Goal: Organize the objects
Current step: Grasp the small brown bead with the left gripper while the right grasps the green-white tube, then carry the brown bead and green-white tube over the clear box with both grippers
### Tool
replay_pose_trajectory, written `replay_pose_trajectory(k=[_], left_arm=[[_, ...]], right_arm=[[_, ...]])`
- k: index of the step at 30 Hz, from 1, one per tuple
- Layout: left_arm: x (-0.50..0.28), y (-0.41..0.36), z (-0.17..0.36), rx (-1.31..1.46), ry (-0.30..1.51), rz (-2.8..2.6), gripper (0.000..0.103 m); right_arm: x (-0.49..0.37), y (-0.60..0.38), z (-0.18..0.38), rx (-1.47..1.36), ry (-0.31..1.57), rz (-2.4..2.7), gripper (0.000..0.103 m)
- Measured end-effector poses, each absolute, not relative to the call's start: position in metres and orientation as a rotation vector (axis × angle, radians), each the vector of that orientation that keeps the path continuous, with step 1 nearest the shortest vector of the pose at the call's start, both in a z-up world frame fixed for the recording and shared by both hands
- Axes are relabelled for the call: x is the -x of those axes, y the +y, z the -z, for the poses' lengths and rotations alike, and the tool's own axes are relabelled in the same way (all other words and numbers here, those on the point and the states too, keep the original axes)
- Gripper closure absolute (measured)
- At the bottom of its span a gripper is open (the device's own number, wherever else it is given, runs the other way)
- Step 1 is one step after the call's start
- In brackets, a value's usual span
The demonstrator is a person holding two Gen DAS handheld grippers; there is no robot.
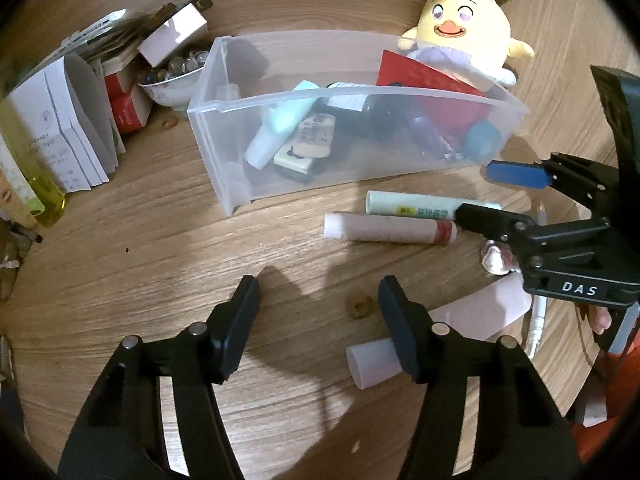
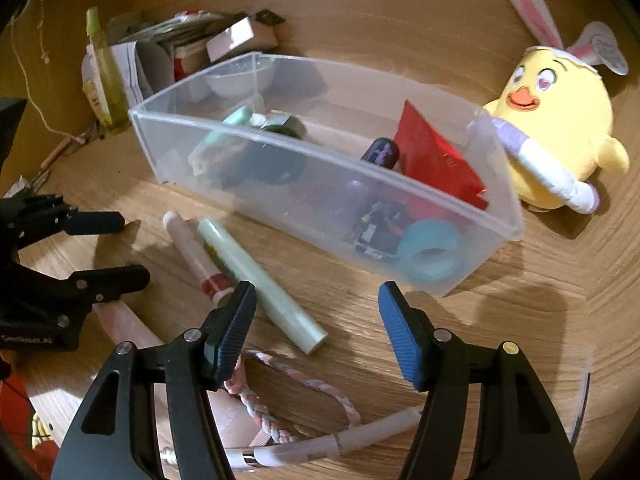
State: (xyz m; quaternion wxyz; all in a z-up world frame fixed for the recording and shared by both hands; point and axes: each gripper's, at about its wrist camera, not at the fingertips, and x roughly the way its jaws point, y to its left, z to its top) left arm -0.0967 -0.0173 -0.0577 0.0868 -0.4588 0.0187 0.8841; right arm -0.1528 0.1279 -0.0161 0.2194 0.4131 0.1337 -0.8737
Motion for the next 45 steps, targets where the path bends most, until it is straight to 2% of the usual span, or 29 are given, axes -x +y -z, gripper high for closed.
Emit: replay_pose_trajectory(k=[6,11,13,15,20,29,45], left_arm=[[0.092,-0.020,0.057,1.339,0.064,-2.636,0.062],[0.092,-0.019,0.057,1.308,0.060,-2.626,0.075],[0.091,-0.019,0.057,1.302,0.059,-2.618,0.086],[0.091,-0.019,0.056,1.297,0.051,-2.608,0.091],[0.091,-0.022,0.056,1.295,0.021,-2.609,0.091],[0.089,-0.033,0.048,1.259,-0.051,-2.652,0.091],[0.081,-0.028,0.014,1.121,-0.056,-2.732,0.091]], right_arm=[[0.158,0.117,0.019,-1.148,0.388,2.370,0.050],[0.162,0.106,0.021,-1.151,0.396,2.327,0.064],[0.163,0.105,0.021,-1.150,0.388,2.314,0.070],[0.163,0.106,0.021,-1.151,0.378,2.305,0.073],[0.159,0.107,0.020,-1.144,0.377,2.297,0.077],[0.144,0.116,0.013,-1.114,0.374,2.307,0.088],[0.117,0.142,-0.024,-0.997,0.293,2.373,0.089]])
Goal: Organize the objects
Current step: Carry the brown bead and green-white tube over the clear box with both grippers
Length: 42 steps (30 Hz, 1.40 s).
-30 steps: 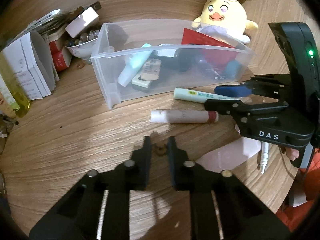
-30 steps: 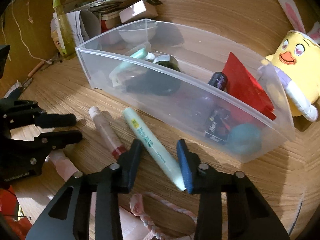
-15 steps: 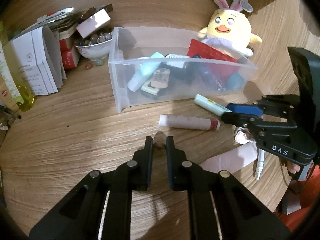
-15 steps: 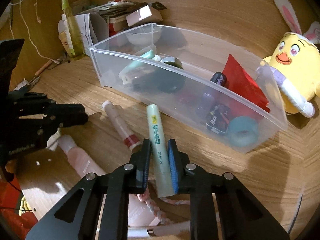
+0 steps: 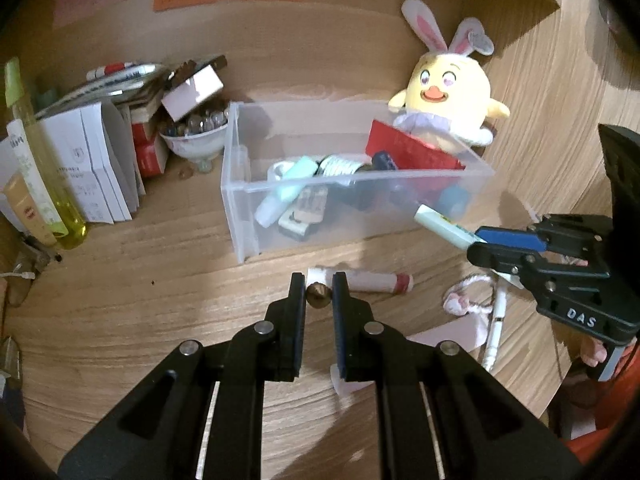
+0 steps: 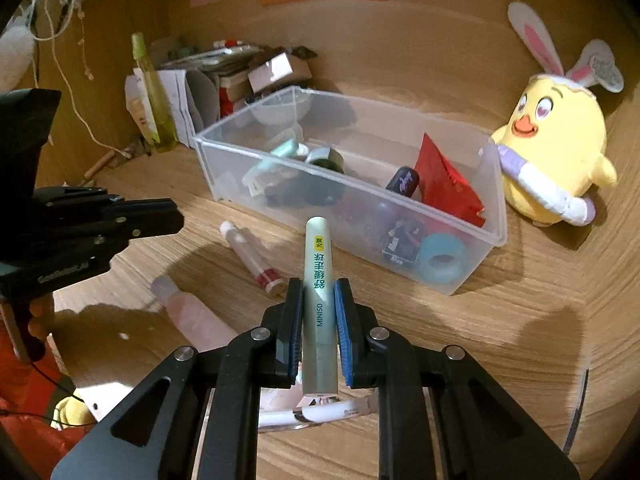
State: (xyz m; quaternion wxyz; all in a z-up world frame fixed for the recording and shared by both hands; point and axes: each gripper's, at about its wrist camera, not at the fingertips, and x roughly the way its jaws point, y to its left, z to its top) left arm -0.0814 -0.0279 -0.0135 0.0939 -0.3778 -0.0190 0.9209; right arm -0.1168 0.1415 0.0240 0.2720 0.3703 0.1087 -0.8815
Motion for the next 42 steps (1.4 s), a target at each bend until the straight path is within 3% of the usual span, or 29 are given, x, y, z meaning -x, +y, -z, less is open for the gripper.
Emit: replay_pose_trajectory(k=[23,42], left_arm=[[0.106,-0.018,-0.027,0.980,-0.116,-2.800,0.091],[0.174,-0.023,-0.012,1.129,-0.175,-2.774,0.091]], right_arm=[[0.133,0.147,-0.076,-0.787,0.162,2.478,0.089],[0.206,0.125,-0.071,-0.829,0.303,2.490,0.089]])
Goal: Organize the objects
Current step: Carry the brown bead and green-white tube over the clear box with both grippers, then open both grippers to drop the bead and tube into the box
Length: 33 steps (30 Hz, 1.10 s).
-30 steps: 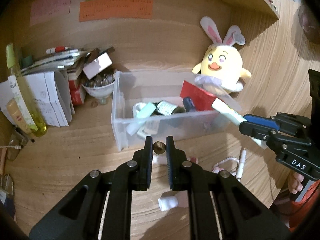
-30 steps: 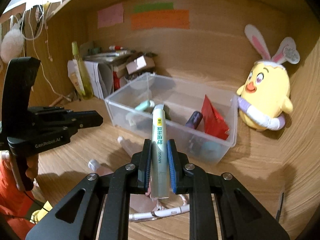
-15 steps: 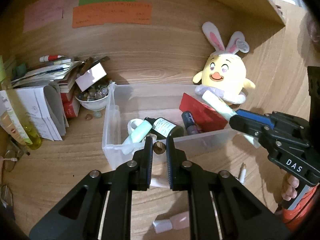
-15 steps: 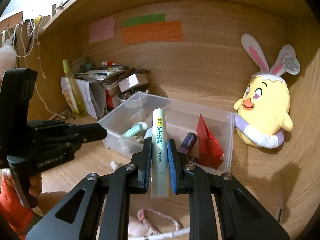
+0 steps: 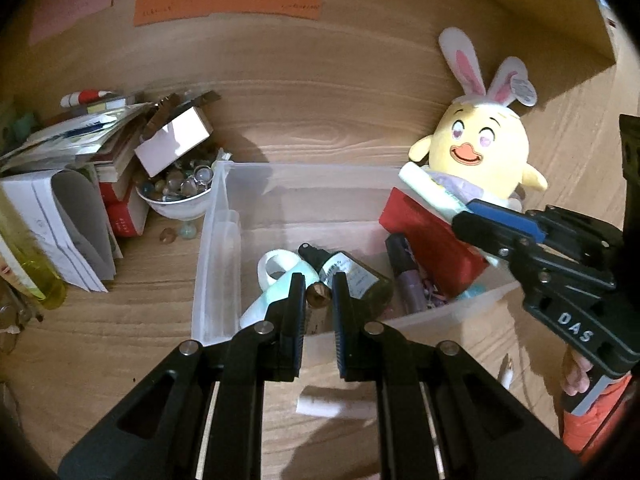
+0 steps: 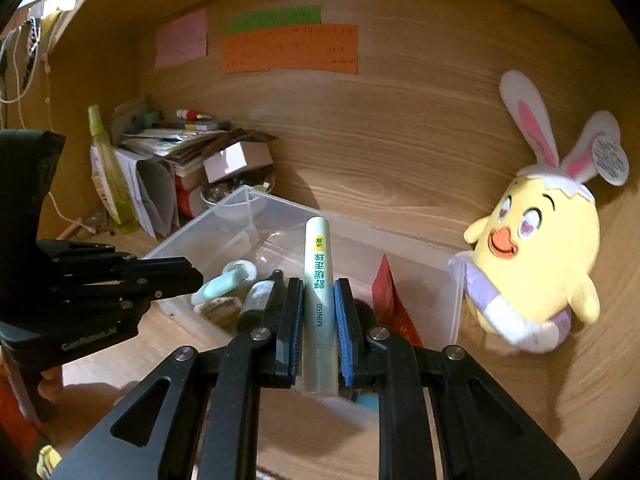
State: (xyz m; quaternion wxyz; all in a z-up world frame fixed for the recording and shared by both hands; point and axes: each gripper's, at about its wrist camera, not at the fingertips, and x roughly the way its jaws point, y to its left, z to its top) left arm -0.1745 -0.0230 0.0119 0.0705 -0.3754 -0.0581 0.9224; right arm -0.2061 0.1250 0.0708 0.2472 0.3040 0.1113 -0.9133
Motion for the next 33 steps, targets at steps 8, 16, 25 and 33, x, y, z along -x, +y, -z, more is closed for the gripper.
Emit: replay_pose_trajectory(k=[8,16,25,33], left_arm=[[0.193,-0.020,-0.001,1.193,-0.165,-2.755,0.091],[0.201,-0.018,0.009,1.210,-0.159,-2.743,0.091],[0.201,-0.017,0.010,1.210,-0.150,-2.746,0.078],[0.192,-0.013,0.003,1.173,-0.124,-2.761,0.057]], right_arm=[[0.236,0.115,-0.039,-0.960,0.307,2.431,0.089],[0.251,0.116,-0.022,-1.046,0.281,2.402,0.089],[0.254,0.118,-0.022,-1.071,0.267,2.391,0.089],[0.239,0.114,-0.034,-1.014,0.316,2.410,0.069]])
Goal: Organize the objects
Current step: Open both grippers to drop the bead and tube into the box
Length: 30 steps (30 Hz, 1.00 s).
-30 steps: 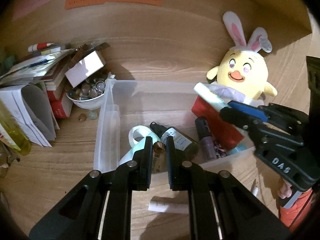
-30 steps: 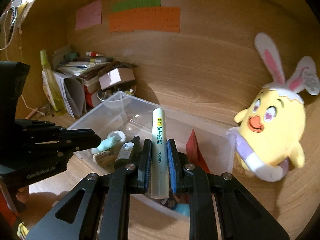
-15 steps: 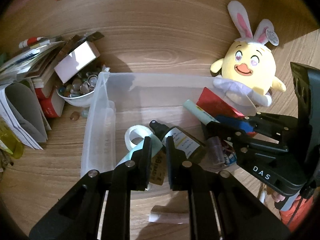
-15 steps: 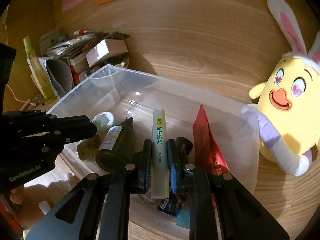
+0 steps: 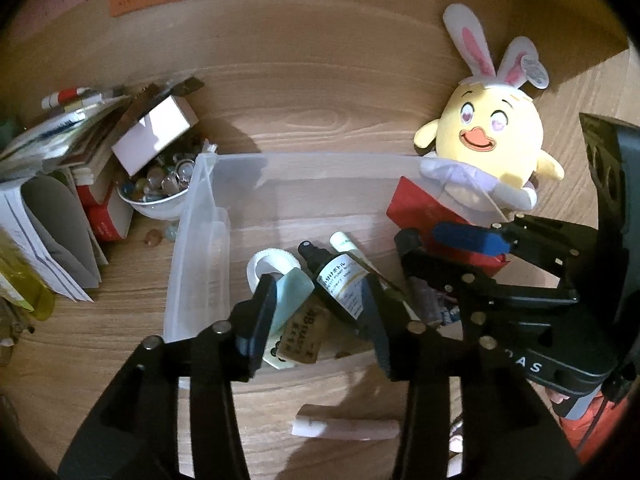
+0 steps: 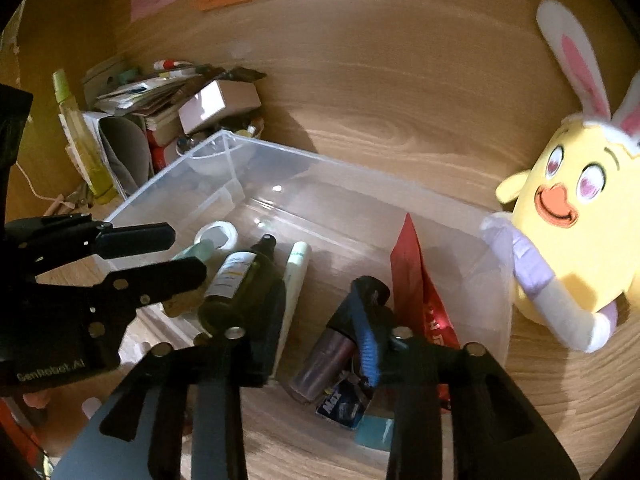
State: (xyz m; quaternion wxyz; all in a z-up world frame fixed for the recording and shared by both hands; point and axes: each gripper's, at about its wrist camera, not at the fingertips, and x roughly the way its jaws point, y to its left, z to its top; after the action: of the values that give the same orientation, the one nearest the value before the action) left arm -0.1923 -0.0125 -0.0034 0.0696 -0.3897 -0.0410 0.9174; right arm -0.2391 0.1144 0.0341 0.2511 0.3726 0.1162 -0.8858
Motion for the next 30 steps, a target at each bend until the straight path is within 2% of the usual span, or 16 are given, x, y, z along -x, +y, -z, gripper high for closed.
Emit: replay_pose_trajectory(k=[4,8,14,18,30], left_arm=[[0.183,-0.010,-0.005,1.147,-0.106,-2.780,0.049],[0.171,-0.008,-0.014,1.117,-0.078,-2.801,0.040],[0.147,-0.013,-0.026,1.088,-0.079,-2.819,0.033],[0.126,-0.018,-0.031,1.040,-0.082,-2.837,0.022],[0.107,-0.028,-0.004,1.104,-0.022,-2.809,0.021]], right_arm=[[0.229,0.114,-0.043,-0.977,0.335,2.437,0.057],[0.218,0.114,-0.048,-0.965,0.345,2.455,0.051],[0.198,0.116,-0.055,-0.922,0.351,2.470,0.049],[0.185,0.118,-0.053,-0.929,0.355,2.479,0.049],[0.153,0.137,-0.042,-0.972,0.336,2.503,0.045]])
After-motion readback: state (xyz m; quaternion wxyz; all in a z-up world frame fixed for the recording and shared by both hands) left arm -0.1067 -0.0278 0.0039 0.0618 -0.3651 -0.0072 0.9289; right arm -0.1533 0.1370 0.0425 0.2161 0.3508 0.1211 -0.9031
